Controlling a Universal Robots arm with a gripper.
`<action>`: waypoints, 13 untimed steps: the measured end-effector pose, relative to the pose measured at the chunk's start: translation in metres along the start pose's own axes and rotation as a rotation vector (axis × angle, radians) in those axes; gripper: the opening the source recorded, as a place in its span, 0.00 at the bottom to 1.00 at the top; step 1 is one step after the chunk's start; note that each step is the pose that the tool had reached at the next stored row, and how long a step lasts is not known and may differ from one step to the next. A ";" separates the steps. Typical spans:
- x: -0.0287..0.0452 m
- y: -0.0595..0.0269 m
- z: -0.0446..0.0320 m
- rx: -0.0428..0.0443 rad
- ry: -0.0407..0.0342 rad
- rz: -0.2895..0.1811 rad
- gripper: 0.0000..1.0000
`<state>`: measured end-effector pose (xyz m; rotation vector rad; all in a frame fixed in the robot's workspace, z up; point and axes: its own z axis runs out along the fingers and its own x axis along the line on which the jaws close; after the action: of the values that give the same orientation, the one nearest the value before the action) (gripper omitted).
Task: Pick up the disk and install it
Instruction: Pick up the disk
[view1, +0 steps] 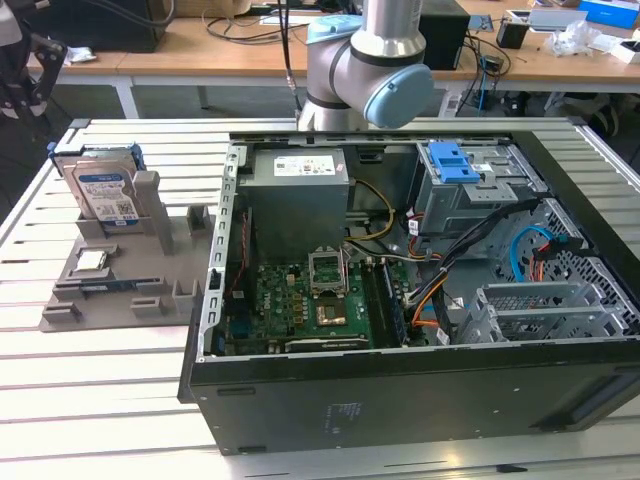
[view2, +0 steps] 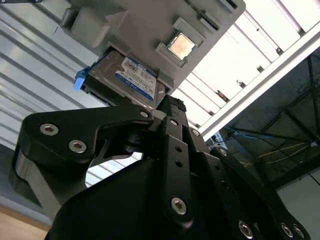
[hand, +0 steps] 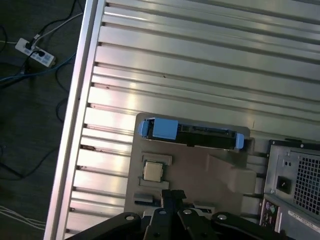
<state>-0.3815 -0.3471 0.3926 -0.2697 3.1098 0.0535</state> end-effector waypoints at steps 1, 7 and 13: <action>0.0000 0.0000 0.0000 -0.0002 0.0003 -0.008 0.11; 0.0000 0.0000 0.0000 -0.0012 0.0029 -0.087 0.11; 0.0000 0.0000 0.0000 -0.0024 0.0053 -0.155 0.11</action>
<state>-0.3815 -0.3472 0.3926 -0.5110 3.0823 0.0541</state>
